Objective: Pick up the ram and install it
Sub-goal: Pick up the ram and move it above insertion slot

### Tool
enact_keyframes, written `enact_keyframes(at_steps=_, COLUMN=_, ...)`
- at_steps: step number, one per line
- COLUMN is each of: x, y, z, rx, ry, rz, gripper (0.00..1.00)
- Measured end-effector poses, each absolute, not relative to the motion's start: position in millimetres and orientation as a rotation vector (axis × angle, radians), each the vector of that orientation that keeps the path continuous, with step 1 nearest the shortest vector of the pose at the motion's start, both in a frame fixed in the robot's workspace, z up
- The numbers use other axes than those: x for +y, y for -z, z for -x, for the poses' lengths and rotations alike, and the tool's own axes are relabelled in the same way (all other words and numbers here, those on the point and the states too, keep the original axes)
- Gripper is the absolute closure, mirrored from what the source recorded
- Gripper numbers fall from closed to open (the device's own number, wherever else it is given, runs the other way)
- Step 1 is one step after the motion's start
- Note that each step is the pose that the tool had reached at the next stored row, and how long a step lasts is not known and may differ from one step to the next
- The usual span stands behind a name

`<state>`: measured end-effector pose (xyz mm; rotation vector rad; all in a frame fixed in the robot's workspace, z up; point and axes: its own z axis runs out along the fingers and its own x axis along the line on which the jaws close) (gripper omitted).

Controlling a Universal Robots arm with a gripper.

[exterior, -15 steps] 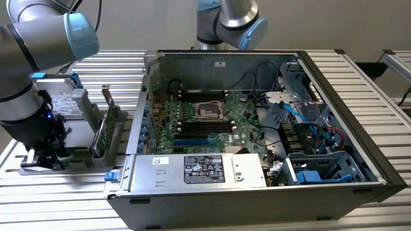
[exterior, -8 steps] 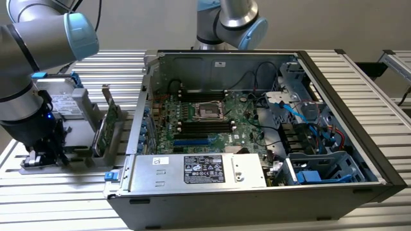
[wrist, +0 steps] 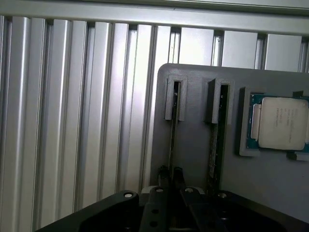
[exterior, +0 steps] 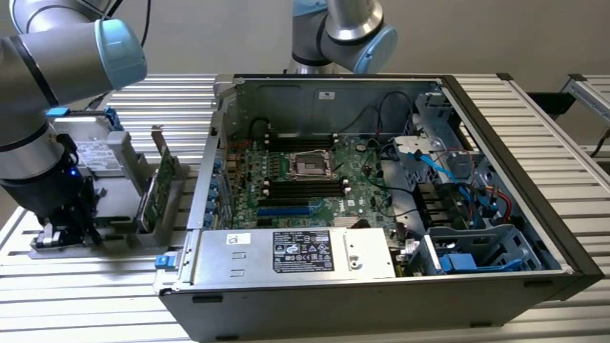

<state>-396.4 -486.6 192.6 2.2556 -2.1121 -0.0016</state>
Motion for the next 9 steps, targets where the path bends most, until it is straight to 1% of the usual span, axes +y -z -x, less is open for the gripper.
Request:
enact_keyframes(at_steps=4, x=-486.6, y=-193.1, z=396.3, rx=-2.112, ry=0.002, rz=-2.256, gripper=0.87)
enact_keyframes(at_steps=9, x=-486.6, y=-201.9, z=396.4, rx=-2.112, ry=0.002, rz=-2.256, gripper=0.87)
